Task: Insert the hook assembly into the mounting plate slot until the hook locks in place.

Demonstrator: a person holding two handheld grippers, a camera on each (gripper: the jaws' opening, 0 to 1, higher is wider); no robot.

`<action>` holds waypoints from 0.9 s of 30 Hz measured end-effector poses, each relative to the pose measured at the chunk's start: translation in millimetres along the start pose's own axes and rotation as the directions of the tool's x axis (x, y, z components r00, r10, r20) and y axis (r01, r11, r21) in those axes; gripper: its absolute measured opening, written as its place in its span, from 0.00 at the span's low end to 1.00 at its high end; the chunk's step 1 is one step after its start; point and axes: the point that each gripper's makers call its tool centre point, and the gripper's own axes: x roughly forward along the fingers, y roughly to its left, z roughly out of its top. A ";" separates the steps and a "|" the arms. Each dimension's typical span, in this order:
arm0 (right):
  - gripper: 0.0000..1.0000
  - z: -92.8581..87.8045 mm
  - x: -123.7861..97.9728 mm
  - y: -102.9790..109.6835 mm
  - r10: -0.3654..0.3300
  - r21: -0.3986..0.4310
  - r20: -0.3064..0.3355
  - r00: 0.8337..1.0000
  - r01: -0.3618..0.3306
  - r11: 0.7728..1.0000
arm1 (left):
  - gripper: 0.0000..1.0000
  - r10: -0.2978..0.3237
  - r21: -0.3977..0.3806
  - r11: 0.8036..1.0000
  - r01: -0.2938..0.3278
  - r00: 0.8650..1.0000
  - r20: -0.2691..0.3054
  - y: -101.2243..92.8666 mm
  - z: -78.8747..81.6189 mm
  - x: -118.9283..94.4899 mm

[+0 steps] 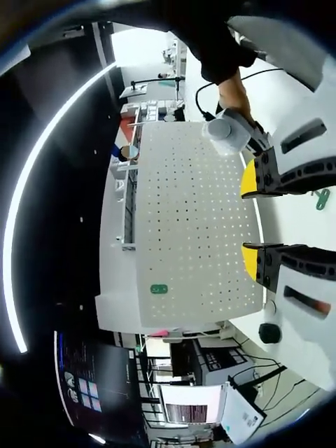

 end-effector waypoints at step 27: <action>0.00 73.4 -73.1 6.7 0.035 0.193 0.333 0.942 -0.104 0.976 | 0.25 -0.039 0.039 0.998 0.039 0.999 -0.023 -11.7 -3.5 2.8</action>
